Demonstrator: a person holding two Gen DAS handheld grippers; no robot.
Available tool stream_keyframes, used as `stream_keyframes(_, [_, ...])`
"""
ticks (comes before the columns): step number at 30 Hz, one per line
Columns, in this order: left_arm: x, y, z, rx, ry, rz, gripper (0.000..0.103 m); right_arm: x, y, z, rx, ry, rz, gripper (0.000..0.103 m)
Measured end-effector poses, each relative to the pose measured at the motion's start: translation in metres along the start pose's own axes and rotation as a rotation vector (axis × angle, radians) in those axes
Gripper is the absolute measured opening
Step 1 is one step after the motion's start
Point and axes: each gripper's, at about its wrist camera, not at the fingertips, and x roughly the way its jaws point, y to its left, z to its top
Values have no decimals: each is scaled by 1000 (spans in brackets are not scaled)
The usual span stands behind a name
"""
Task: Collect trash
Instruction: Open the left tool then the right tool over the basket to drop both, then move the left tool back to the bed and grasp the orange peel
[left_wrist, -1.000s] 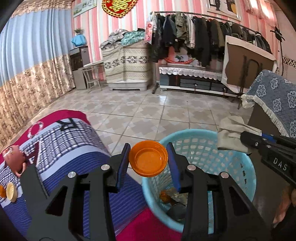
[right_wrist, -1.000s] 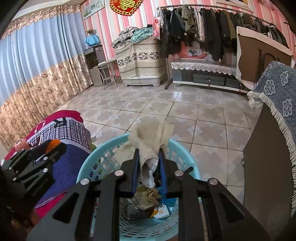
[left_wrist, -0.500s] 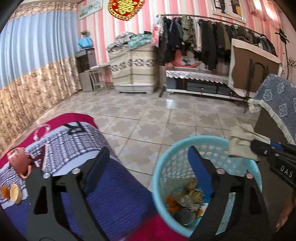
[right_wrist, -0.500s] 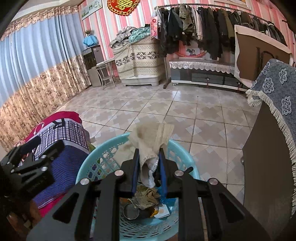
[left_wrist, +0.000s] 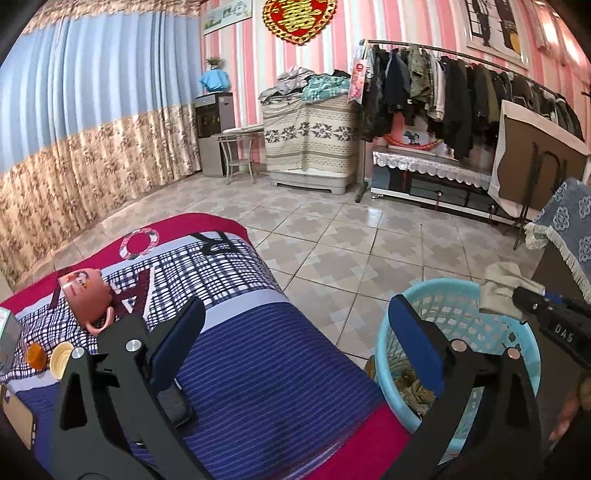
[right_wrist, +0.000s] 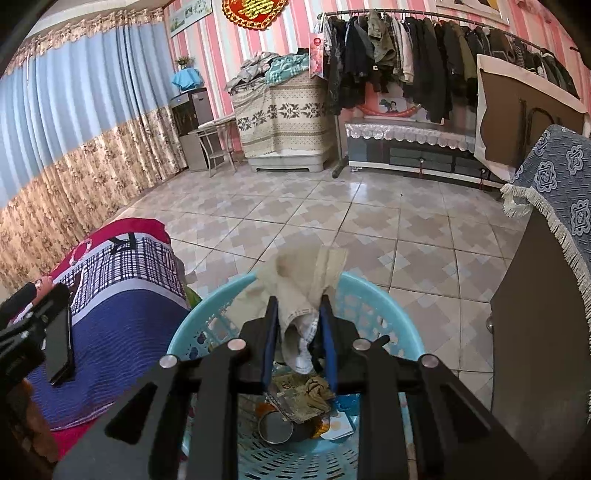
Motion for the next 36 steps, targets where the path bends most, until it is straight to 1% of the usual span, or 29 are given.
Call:
stream_keyframes(2, [-2, 2, -1, -2, -7, 12, 96, 2, 2, 2, -1, 2, 0, 33])
stream_keyframes(3, [-3, 4, -1, 0, -10, 18, 96, 2, 4, 2, -1, 1, 4, 41])
stream_keyframes(4, [-3, 5, -1, 1, -12, 24, 96, 2, 5, 2, -4, -1, 5, 45])
stream_keyframes(5, [-4, 6, -2, 1, -11, 26, 96, 1, 7, 3, -11, -3, 3, 48])
stream_keyframes(7, [-5, 9, -3, 1, -9, 25, 96, 1, 9, 4, -19, -10, -10, 63])
stream_keyframes(8, [-5, 9, -3, 2, -11, 27, 96, 0, 10, 4, -20, -16, -16, 66])
stream_keyframes(10, [-6, 13, -6, 3, -13, 35, 97, -1, 11, 5, -15, -20, -17, 78])
stream_keyframes(13, [-8, 19, -10, -11, -13, 39, 97, -2, 16, 6, -22, -28, -34, 91])
stream_keyframes(15, [-10, 25, -14, -21, -13, 39, 97, -3, 19, 7, -36, -30, -44, 94])
stream_keyframes(17, [-12, 31, -17, -29, -11, 46, 97, -3, 20, 7, -38, -31, -50, 94])
stream_keyframes(21, [-16, 45, -20, -47, -8, 67, 97, -4, 21, 8, -13, -33, -26, 94])
stream_keyframes(25, [-21, 63, -25, -66, -4, 89, 97, -6, 26, 10, -8, -46, -20, 94])
stream_keyframes(29, [-28, 87, -31, -84, -1, 131, 97, -5, 37, 9, 2, -56, -1, 94])
stream_keyframes(32, [-34, 109, -35, -118, 6, 151, 97, -4, 48, 9, -16, -48, 17, 94])
stream_keyframes(36, [-41, 142, -45, -148, 21, 201, 97, -7, 68, 7, -37, -65, 43, 94])
